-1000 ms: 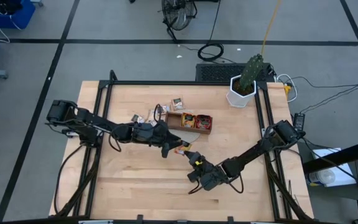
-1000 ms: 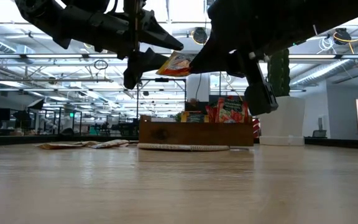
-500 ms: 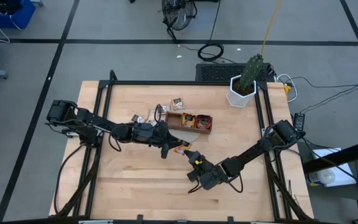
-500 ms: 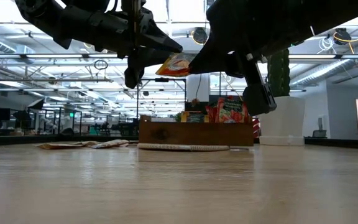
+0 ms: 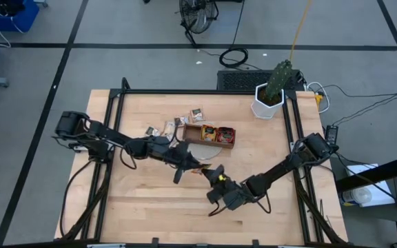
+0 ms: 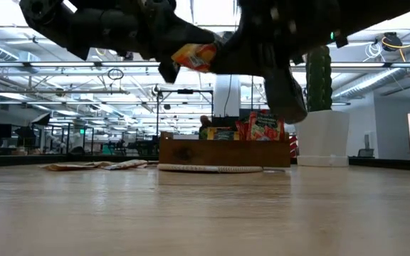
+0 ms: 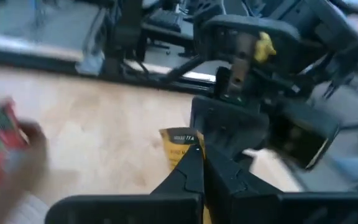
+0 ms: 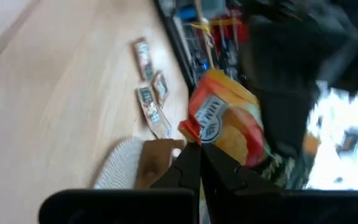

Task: Pick & Place Tea
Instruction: Put the orange tea bag into the middle section of the wood organizer

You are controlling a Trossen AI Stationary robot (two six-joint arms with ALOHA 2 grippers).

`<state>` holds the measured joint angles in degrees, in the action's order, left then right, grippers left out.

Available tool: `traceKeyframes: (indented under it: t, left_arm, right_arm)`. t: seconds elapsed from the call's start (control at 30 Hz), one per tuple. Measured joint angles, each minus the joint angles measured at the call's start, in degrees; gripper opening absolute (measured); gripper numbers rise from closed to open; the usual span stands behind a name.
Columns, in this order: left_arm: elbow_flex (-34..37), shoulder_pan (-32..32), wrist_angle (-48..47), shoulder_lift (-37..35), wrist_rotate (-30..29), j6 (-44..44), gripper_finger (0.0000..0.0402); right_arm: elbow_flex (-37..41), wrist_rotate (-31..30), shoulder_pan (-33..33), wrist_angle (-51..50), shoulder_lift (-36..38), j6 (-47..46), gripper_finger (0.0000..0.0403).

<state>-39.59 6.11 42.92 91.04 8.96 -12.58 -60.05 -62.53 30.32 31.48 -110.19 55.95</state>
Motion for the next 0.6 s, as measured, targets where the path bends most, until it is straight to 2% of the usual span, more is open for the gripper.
traceKeyframes:
  t: [0.2, 0.3, 0.43, 0.6]
  left_arm:
    - [-0.15, -1.09, -5.83, -2.96, -8.02, 12.14, 0.0002]
    - [-0.17, -3.39, -7.77, -3.47, -11.02, 14.59, 0.0001]
    - [-0.17, -6.64, -8.08, -3.45, -10.57, 21.32, 0.0001]
    - [-0.21, -10.27, -3.55, -2.61, -4.84, 29.48, 0.0001]
  right_arm:
    - [-0.09, -9.04, 2.61, -0.80, 0.00, -17.80, 0.0003]
    - [-0.08, -10.25, 4.50, -2.37, -0.04, -23.83, 0.0001]
    - [-0.07, -11.86, 6.13, -2.64, -0.04, -28.34, 0.0000]
    - [0.33, -20.14, 6.32, -3.36, -0.04, -29.12, 0.0000]
